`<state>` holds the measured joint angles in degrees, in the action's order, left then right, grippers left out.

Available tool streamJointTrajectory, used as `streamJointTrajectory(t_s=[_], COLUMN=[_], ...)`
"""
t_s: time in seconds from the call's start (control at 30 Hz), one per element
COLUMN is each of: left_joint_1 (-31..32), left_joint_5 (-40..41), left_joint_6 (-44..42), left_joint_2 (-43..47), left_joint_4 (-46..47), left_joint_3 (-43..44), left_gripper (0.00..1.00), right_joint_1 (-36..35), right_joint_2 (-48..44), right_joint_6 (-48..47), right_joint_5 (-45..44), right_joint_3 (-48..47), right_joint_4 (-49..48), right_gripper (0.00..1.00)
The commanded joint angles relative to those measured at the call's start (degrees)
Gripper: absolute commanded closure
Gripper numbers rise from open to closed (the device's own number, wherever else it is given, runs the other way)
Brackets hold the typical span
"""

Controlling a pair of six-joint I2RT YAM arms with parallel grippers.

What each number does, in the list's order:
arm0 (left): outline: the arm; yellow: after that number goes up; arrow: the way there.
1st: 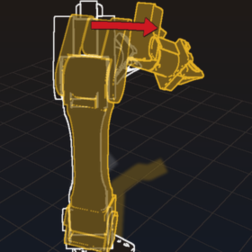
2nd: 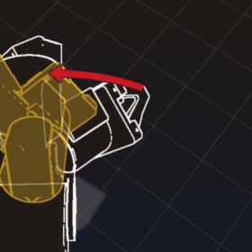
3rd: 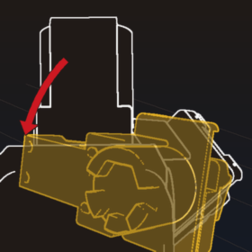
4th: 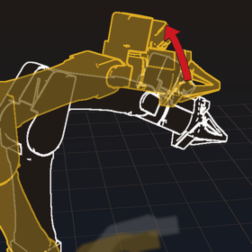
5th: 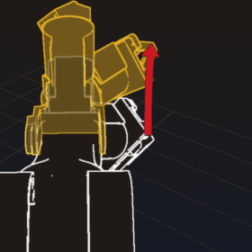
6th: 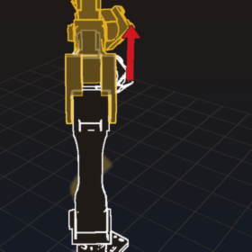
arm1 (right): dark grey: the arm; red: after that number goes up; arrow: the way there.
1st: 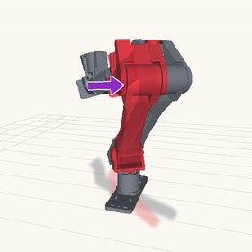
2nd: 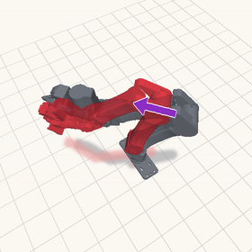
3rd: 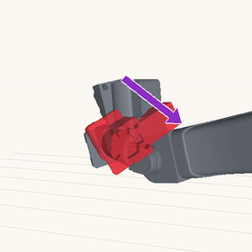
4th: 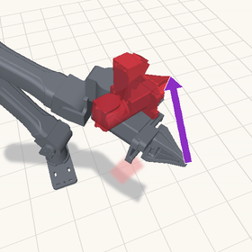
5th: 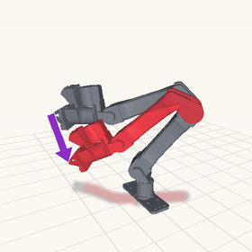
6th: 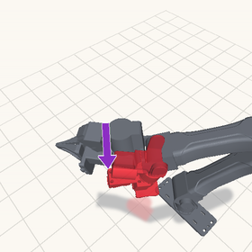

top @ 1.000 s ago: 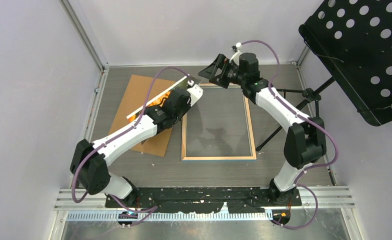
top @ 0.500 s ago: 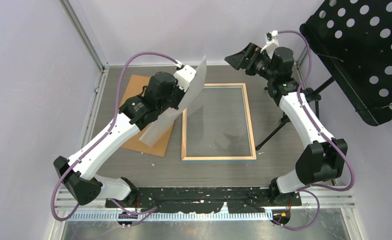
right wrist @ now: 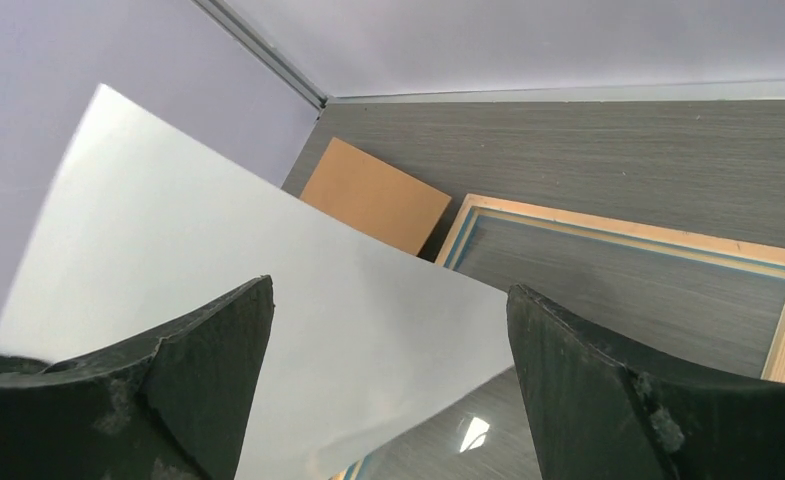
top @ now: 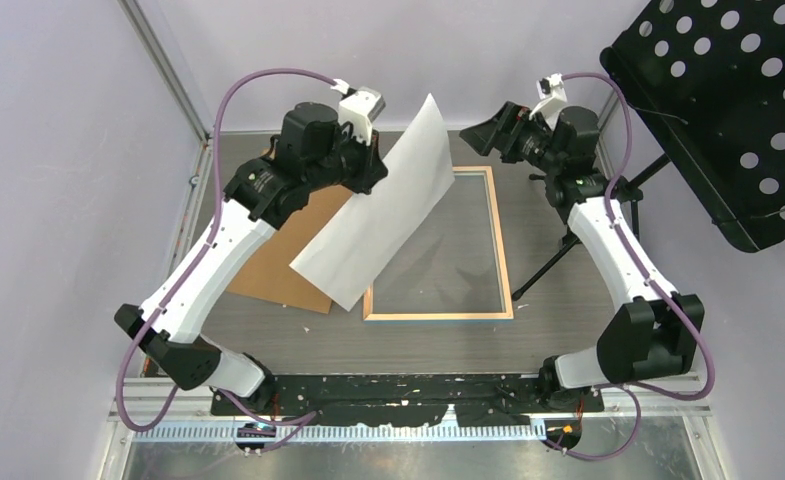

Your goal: Put the photo into the frame

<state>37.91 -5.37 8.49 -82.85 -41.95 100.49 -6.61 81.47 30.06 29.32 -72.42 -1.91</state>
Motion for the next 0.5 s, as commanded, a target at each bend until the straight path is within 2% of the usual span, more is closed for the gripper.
streamJointTrajectory(t_s=[0.0, 0.1, 0.23, 0.47], left_joint_1=[-2.6, -5.4, -10.8, -14.0], left_joint_5=[-10.3, -16.0, -21.3, -19.3], left_joint_6=[10.7, 18.5, 27.1, 26.3], left_joint_2=[-1.7, -2.2, -2.1, -3.6], left_joint_4=[-0.2, 2.9, 9.7, 14.2], left_joint_3=[3.8, 1.6, -6.0, -16.7], left_gripper=[1.00, 1.00, 1.00, 1.00], right_joint_1=[1.1, 1.5, 1.7, 1.7], right_joint_2=[-4.8, -5.8, -6.8, -7.5], right_joint_6=[-2.6, -2.6, -2.4, -1.9], right_joint_5=[1.3, 1.4, 1.4, 1.1], right_joint_3=[0.8, 1.0, 1.1, 2.9], right_joint_4=[-2.0, -2.1, -2.2, -2.7], right_gripper=[0.08, 0.07, 0.08, 0.08])
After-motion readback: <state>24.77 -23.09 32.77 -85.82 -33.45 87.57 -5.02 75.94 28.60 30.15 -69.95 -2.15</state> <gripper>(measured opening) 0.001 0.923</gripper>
